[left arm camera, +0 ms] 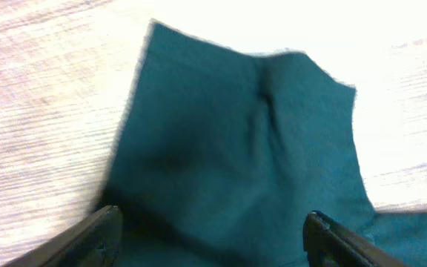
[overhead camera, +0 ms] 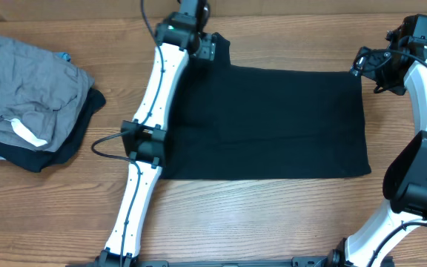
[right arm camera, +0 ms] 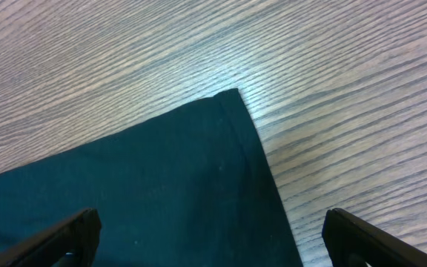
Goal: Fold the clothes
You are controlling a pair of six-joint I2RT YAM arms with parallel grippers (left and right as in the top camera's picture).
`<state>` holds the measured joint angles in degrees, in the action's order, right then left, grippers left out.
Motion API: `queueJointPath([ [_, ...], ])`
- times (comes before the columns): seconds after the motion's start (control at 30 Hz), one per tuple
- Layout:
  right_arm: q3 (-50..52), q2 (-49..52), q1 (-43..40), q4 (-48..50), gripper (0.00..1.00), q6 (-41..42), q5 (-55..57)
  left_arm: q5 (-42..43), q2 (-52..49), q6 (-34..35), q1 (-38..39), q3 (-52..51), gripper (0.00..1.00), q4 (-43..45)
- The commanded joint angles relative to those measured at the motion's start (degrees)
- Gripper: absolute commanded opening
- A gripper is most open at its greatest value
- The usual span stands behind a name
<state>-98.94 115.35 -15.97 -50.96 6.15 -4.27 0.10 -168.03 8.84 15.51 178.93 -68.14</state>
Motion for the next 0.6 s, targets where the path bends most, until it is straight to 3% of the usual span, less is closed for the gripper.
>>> queueJointPath([
  [0.0, 0.26, -0.22, 0.15, 0.35, 1.0, -0.22, -0.31, 9.33, 0.76, -2.93, -5.22, 0.55, 0.83, 4.83],
  [0.37, 0.26, -0.22, 0.15, 0.35, 1.0, -0.22, -0.33, 10.84, 0.55, -16.41, -6.29, -13.35, 0.8, 24.55],
  [0.57, 0.26, -0.22, 0.15, 0.33, 1.0, -0.22, -0.31, 8.92, 0.52, -18.14, -5.97, -19.02, 0.79, 29.53],
])
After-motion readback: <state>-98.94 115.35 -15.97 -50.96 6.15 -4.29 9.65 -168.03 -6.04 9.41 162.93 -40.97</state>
